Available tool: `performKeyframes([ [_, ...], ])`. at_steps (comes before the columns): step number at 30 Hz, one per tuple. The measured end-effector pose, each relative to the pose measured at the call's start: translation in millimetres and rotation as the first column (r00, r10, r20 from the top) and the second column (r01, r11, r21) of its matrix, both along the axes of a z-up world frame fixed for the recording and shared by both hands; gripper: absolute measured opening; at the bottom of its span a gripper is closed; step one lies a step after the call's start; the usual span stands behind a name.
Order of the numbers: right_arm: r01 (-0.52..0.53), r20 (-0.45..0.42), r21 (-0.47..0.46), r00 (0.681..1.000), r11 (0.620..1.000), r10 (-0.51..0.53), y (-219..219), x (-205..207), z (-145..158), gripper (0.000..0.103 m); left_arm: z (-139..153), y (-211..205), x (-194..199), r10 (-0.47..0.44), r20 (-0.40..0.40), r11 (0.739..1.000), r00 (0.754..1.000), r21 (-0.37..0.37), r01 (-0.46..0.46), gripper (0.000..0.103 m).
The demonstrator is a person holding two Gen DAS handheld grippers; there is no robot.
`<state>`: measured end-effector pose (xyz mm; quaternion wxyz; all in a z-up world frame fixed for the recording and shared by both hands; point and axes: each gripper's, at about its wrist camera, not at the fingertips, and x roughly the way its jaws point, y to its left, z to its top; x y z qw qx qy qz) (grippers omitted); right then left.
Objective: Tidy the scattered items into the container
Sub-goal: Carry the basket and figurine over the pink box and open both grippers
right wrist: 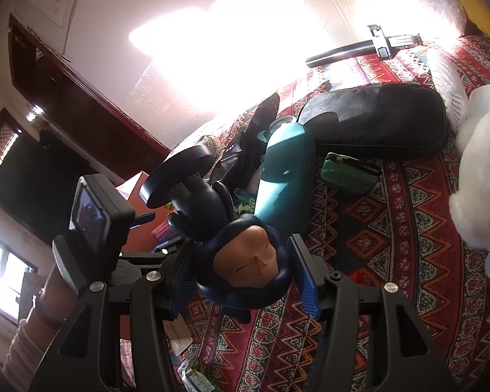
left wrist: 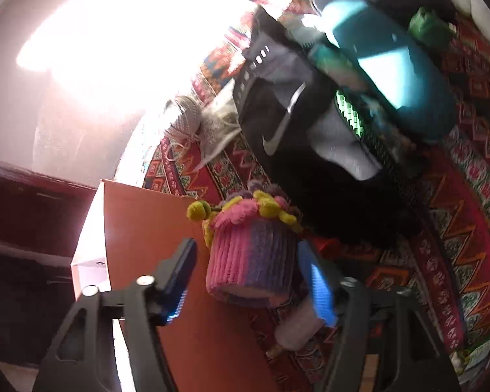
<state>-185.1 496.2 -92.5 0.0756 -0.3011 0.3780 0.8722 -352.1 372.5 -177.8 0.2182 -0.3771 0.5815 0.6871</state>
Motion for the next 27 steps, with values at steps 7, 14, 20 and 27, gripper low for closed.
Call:
performKeyframes([
  [7, 0.021, 0.002, -0.030, 1.000, 0.999, -0.021, 8, 5, -5, 0.053, -38, 4, -25, 0.032, 0.099, 0.977, 0.995, -0.214, -0.010, 0.070],
  [14, 0.036, -0.005, -0.022, 0.999, 0.999, -0.036, 12, 6, 1, 0.053, -14, 5, 7, 0.006, 0.138, 0.993, 0.990, -0.121, 0.011, 0.057],
  [20, 0.021, -0.012, 0.012, 1.000, 1.000, -0.021, 0, 3, 14, 0.053, 62, -18, 70, 0.014, 0.114, 0.975, 0.993, 0.219, -0.039, 0.057],
  [27, -0.003, -0.034, 0.073, 0.999, 0.997, 0.006, -31, -4, 40, 0.053, 125, -76, 123, 0.107, 0.168, 0.750, 0.980, 0.634, -0.190, 0.057],
])
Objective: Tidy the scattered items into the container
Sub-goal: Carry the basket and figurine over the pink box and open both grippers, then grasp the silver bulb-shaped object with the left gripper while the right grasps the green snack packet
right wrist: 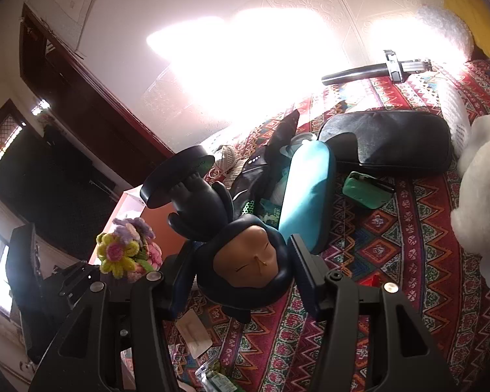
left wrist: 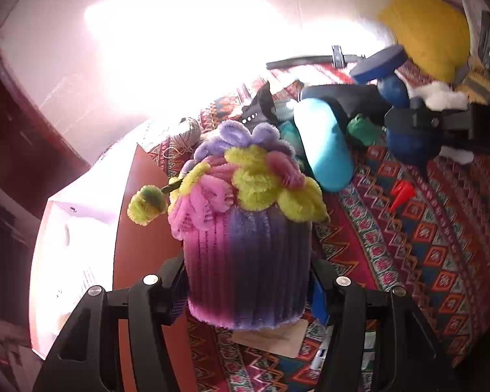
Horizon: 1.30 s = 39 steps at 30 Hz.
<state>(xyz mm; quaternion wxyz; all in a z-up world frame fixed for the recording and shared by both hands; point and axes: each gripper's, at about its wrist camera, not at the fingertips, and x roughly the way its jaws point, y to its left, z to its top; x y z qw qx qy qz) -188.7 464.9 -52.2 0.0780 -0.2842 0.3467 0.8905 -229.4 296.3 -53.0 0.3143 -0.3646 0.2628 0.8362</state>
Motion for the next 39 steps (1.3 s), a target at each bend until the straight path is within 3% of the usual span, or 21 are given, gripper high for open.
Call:
performKeyframes([
  [5, -0.048, -0.009, 0.063, 0.999, 0.997, 0.049, -44, -6, 22, 0.053, 27, -54, -17, 0.059, 0.010, 0.987, 0.998, 0.148, -0.059, 0.058],
  [10, -0.157, -0.028, 0.110, 0.987, 0.981, 0.161, -116, -28, 47, 0.053, 69, -151, -55, 0.232, -0.077, 0.950, 0.970, 0.233, -0.208, 0.059],
  [13, -0.261, -0.076, 0.152, 0.959, 0.953, 0.274, -180, -54, 69, 0.053, 43, -219, -105, 0.325, -0.078, 0.924, 0.943, 0.240, -0.298, 0.059],
  [16, -0.377, -0.083, 0.185, 0.914, 0.907, 0.397, -243, -87, 80, 0.053, 10, -273, -135, 0.417, -0.055, 0.897, 0.907, 0.183, -0.401, 0.059],
  [18, -0.422, -0.065, 0.206, 0.895, 0.883, 0.442, -275, -111, 80, 0.053, -11, -283, -150, 0.422, -0.040, 0.900, 0.906, 0.138, -0.413, 0.060],
  [20, -0.427, -0.023, 0.211, 0.897, 0.879, 0.441, -295, -133, 74, 0.053, -30, -276, -154, 0.415, -0.076, 0.909, 0.907, 0.082, -0.409, 0.066],
  [21, -0.420, 0.001, 0.210, 0.903, 0.883, 0.430, -298, -141, 71, 0.060, -37, -267, -153, 0.415, -0.111, 0.910, 0.903, 0.051, -0.412, 0.068],
  [22, -0.396, 0.004, 0.215, 0.914, 0.893, 0.405, -300, -144, 68, 0.067, -38, -262, -151, 0.413, -0.149, 0.910, 0.898, 0.029, -0.414, 0.072],
  [23, -0.359, -0.005, 0.228, 0.929, 0.905, 0.370, -299, -143, 68, 0.082, -38, -257, -147, 0.410, -0.181, 0.911, 0.894, 0.023, -0.413, 0.077],
  [24, -0.321, -0.017, 0.244, 0.942, 0.915, 0.335, -294, -139, 70, 0.085, -35, -255, -143, 0.409, -0.201, 0.911, 0.890, 0.030, -0.412, 0.080],
  [26, -0.286, -0.028, 0.263, 0.952, 0.921, 0.303, -281, -129, 74, 0.085, -29, -251, -139, 0.412, -0.211, 0.911, 0.886, 0.065, -0.408, 0.090],
  [30, -0.214, -0.048, 0.257, 0.971, 0.942, 0.233, -244, -101, 79, 0.085, 5, -258, -128, 0.409, -0.216, 0.912, 0.887, 0.133, -0.388, 0.099],
  [33, -0.144, -0.068, 0.267, 0.984, 0.953, 0.168, -211, -70, 85, 0.085, 17, -245, -115, 0.355, -0.180, 0.928, 0.917, 0.184, -0.324, 0.100],
  [36, -0.058, -0.089, 0.253, 0.993, 0.966, 0.083, -170, -37, 81, 0.085, 20, -205, -98, 0.236, -0.146, 0.956, 0.961, 0.214, -0.202, 0.100],
  [39, 0.039, -0.108, 0.185, 0.994, 0.982, -0.019, -125, -3, 66, 0.085, 8, -150, -74, 0.117, -0.175, 0.985, 0.978, 0.147, -0.092, 0.100],
])
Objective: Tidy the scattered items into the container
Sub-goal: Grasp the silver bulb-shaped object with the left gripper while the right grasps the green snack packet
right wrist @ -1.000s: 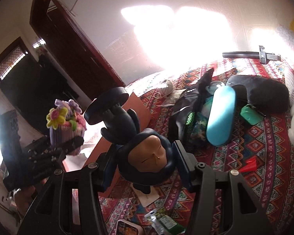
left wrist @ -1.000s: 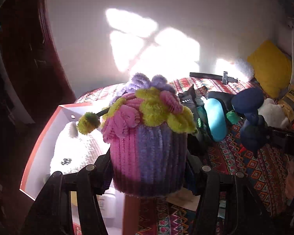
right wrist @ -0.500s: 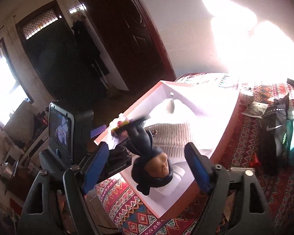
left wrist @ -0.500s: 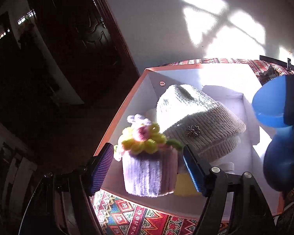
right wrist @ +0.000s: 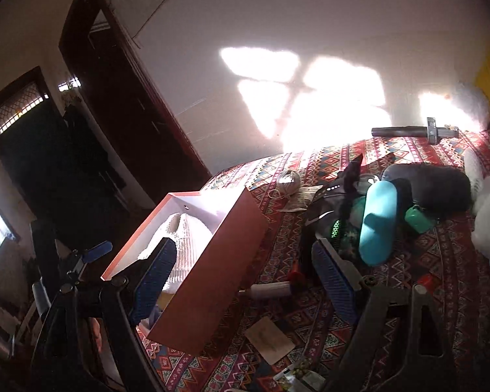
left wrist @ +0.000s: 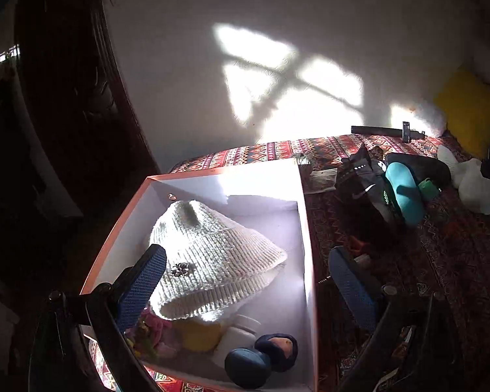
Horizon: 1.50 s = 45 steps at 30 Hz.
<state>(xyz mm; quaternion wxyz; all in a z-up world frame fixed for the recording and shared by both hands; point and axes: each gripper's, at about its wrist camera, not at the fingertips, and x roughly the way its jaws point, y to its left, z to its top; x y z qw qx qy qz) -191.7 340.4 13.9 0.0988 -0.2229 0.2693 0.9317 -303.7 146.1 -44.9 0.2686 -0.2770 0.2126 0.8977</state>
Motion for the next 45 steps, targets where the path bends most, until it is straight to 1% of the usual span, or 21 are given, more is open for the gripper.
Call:
performKeyframes([
  [2, 0.065, 0.015, -0.050, 0.998, 0.997, -0.064, 29, 17, -15, 0.085, -14, 41, 16, -0.065, -0.014, 0.994, 0.998, -0.091, 0.063, 0.100],
  [4, 0.097, 0.056, -0.094, 0.994, 0.991, -0.092, 52, 26, -29, 0.085, -31, 81, 31, -0.153, -0.015, 0.972, 0.988, -0.184, 0.148, 0.100],
  [6, 0.097, 0.073, -0.146, 0.994, 0.985, -0.087, 68, 34, -41, 0.085, -53, 114, 40, -0.234, 0.034, 0.936, 0.972, -0.263, 0.234, 0.100],
  [8, 0.098, 0.076, -0.178, 0.993, 0.979, -0.086, 80, 40, -49, 0.085, -80, 138, 34, -0.271, 0.137, 0.901, 0.953, -0.313, 0.301, 0.098],
  [11, 0.093, 0.098, -0.213, 0.992, 0.973, -0.074, 90, 44, -62, 0.085, -123, 161, 3, -0.208, 0.284, 0.869, 0.936, -0.385, 0.310, 0.089],
  [15, 0.065, 0.116, -0.249, 0.993, 0.966, -0.037, 98, 46, -72, 0.085, -166, 171, -33, -0.086, 0.416, 0.835, 0.905, -0.465, 0.294, 0.087],
  [16, 0.064, 0.122, -0.245, 0.992, 0.967, -0.034, 98, 46, -73, 0.085, -170, 172, -37, -0.076, 0.445, 0.839, 0.892, -0.455, 0.298, 0.085],
  [17, 0.061, 0.128, -0.244, 0.991, 0.968, -0.030, 100, 46, -73, 0.085, -169, 173, -41, -0.074, 0.480, 0.853, 0.874, -0.424, 0.305, 0.071],
  [18, 0.058, 0.136, -0.244, 0.990, 0.968, -0.025, 101, 45, -74, 0.085, -167, 172, -44, -0.078, 0.530, 0.873, 0.844, -0.372, 0.315, 0.056],
  [19, 0.058, 0.149, -0.246, 0.989, 0.968, -0.021, 101, 44, -75, 0.085, -164, 171, -46, -0.087, 0.575, 0.892, 0.813, -0.318, 0.321, 0.031],
  [22, 0.031, 0.190, -0.256, 0.982, 0.966, 0.018, 99, 39, -82, 0.085, -159, 168, -42, -0.062, 0.572, 0.914, 0.818, -0.296, 0.277, 0.030],
  [25, -0.051, 0.239, -0.307, 0.962, 0.950, 0.129, 90, 29, -96, 0.085, -157, 158, -35, -0.034, 0.574, 0.952, 0.818, -0.230, 0.201, 0.029],
  [27, -0.148, 0.293, -0.302, 0.926, 0.942, 0.240, 73, 17, -106, 0.085, -152, 148, -29, -0.034, 0.590, 0.974, 0.807, -0.163, 0.160, 0.029],
  [30, -0.294, 0.408, -0.148, 0.852, 0.944, 0.329, 30, -1, -116, 0.085, -138, 127, -21, -0.035, 0.603, 0.993, 0.797, -0.066, 0.093, 0.028],
  [32, -0.388, 0.476, -0.038, 0.803, 0.921, 0.358, -3, -12, -125, 0.085, -119, 118, -18, -0.035, 0.579, 0.998, 0.815, -0.028, 0.062, 0.027],
  [36, -0.525, 0.588, 0.053, 0.704, 0.849, 0.399, -51, -29, -153, 0.081, -65, 96, -14, -0.126, 0.525, 0.989, 0.842, 0.136, 0.064, 0.027],
  [40, -0.583, 0.712, 0.113, 0.613, 0.805, 0.344, -77, -38, -184, 0.080, -42, 79, -16, -0.155, 0.490, 0.981, 0.858, 0.178, 0.076, 0.027],
  [41, -0.596, 0.729, 0.130, 0.599, 0.792, 0.331, -82, -38, -190, 0.081, -42, 75, -21, -0.157, 0.498, 0.980, 0.853, 0.184, 0.073, 0.027],
  [43, -0.597, 0.733, 0.147, 0.601, 0.789, 0.318, -85, -37, -191, 0.082, -48, 68, -28, -0.153, 0.521, 0.981, 0.840, 0.185, 0.063, 0.027],
  [44, -0.590, 0.733, 0.139, 0.601, 0.795, 0.318, -84, -37, -190, 0.080, -52, 66, -29, -0.145, 0.525, 0.982, 0.838, 0.180, 0.057, 0.027],
  [45, -0.580, 0.732, 0.129, 0.603, 0.804, 0.318, -82, -36, -190, 0.072, -53, 64, -29, -0.140, 0.526, 0.983, 0.839, 0.175, 0.054, 0.027],
])
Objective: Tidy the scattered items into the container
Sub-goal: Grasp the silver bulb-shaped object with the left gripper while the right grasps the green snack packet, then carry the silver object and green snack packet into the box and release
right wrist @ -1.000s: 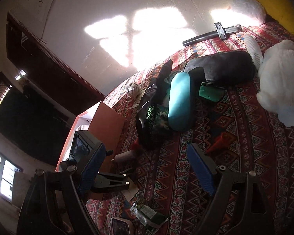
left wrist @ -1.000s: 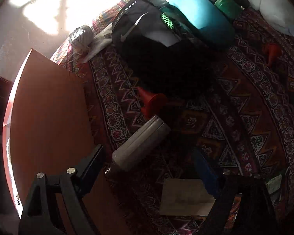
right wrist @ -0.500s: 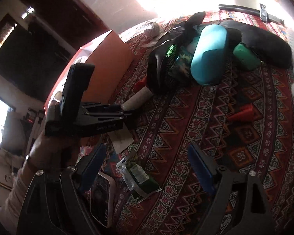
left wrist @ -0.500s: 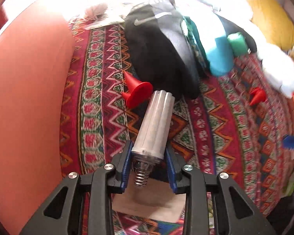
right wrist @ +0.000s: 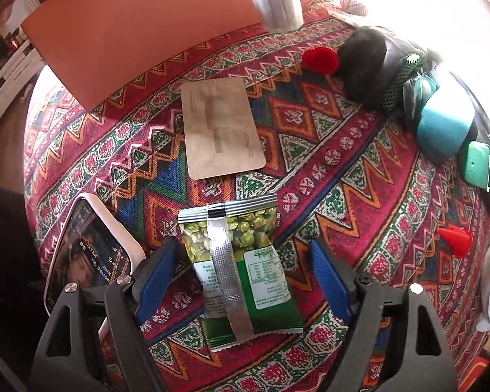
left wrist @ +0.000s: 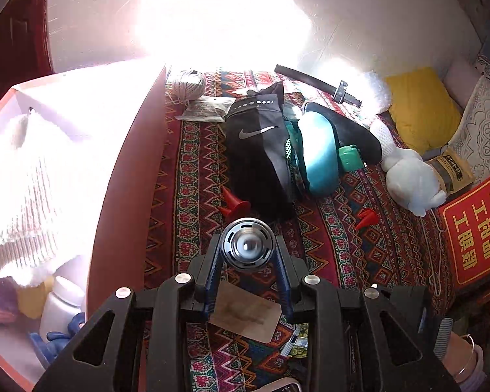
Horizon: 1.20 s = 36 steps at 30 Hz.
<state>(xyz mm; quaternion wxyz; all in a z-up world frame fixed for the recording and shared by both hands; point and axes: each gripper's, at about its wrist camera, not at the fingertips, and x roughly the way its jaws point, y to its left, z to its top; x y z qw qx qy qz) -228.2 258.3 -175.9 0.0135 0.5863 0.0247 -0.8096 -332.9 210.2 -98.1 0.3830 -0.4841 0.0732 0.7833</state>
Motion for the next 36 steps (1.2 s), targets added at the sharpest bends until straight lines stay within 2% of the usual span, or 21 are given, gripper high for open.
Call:
performKeyframes([
  [1, 0.015, 0.001, -0.010, 1.000, 1.000, -0.015, 2, 0, 1, 0.065, -1, -2, 1, 0.001, 0.000, 1.000, 1.000, 0.002, -0.001, 0.027],
  [2, 0.034, -0.001, -0.026, 0.999, 0.999, -0.034, 6, 0, 4, 0.046, -2, -3, 4, 0.001, -0.001, 1.000, 1.000, 0.011, -0.001, 0.027],
  [3, 0.054, -0.002, -0.047, 0.999, 0.997, -0.054, 10, 1, 7, 0.040, -1, -5, 6, 0.000, -0.002, 1.000, 1.000, 0.023, 0.000, 0.027],
  [6, 0.076, -0.033, -0.112, 0.996, 0.991, -0.080, 17, 5, 22, 0.033, 7, -14, 8, 0.006, -0.011, 0.999, 1.000, 0.054, -0.005, 0.027],
  [12, 0.128, -0.189, -0.245, 0.966, 0.961, -0.177, 28, 12, 75, 0.032, 34, -41, 11, 0.041, -0.026, 0.989, 0.999, 0.141, -0.037, 0.027],
  [15, 0.105, -0.301, -0.347, 0.929, 0.932, -0.216, 19, 8, 113, 0.032, 55, -69, 7, 0.077, -0.052, 0.978, 0.996, 0.200, -0.065, 0.027],
  [18, 0.054, -0.397, -0.413, 0.888, 0.909, -0.233, 4, -2, 149, 0.031, 72, -109, -4, 0.154, -0.078, 0.959, 0.985, 0.251, -0.130, 0.027],
  [23, -0.037, -0.500, -0.422, 0.843, 0.906, -0.199, -42, -42, 188, 0.031, 77, -184, -32, 0.308, -0.064, 0.911, 0.949, 0.306, -0.275, 0.027],
  [27, -0.071, -0.518, -0.389, 0.842, 0.918, -0.154, -69, -85, 202, 0.032, 71, -216, -46, 0.399, -0.099, 0.895, 0.911, 0.258, -0.364, 0.027],
  [28, -0.068, -0.515, -0.378, 0.844, 0.923, -0.149, -75, -94, 201, 0.032, 70, -218, -47, 0.409, -0.118, 0.896, 0.905, 0.242, -0.373, 0.028],
  [29, -0.060, -0.510, -0.356, 0.849, 0.933, -0.139, -80, -103, 199, 0.034, 69, -218, -47, 0.411, -0.138, 0.899, 0.901, 0.228, -0.375, 0.035],
  [30, -0.048, -0.503, -0.323, 0.855, 0.945, -0.128, -83, -113, 195, 0.049, 69, -218, -45, 0.413, -0.157, 0.901, 0.897, 0.219, -0.376, 0.042],
  [31, -0.025, -0.501, -0.290, 0.856, 0.957, -0.129, -86, -118, 192, 0.065, 70, -217, -43, 0.420, -0.181, 0.899, 0.889, 0.213, -0.382, 0.065],
  [32, 0.009, -0.517, -0.263, 0.843, 0.965, -0.149, -89, -115, 193, 0.088, 72, -214, -40, 0.432, -0.214, 0.896, 0.876, 0.208, -0.391, 0.084],
  [34, 0.056, -0.564, -0.231, 0.806, 0.971, -0.181, -86, -106, 198, 0.090, 79, -210, -32, 0.444, -0.294, 0.894, 0.846, 0.204, -0.399, 0.088],
  [36, 0.073, -0.577, -0.242, 0.791, 0.968, -0.204, -75, -96, 202, 0.087, 86, -206, -25, 0.434, -0.341, 0.900, 0.834, 0.213, -0.380, 0.088],
])
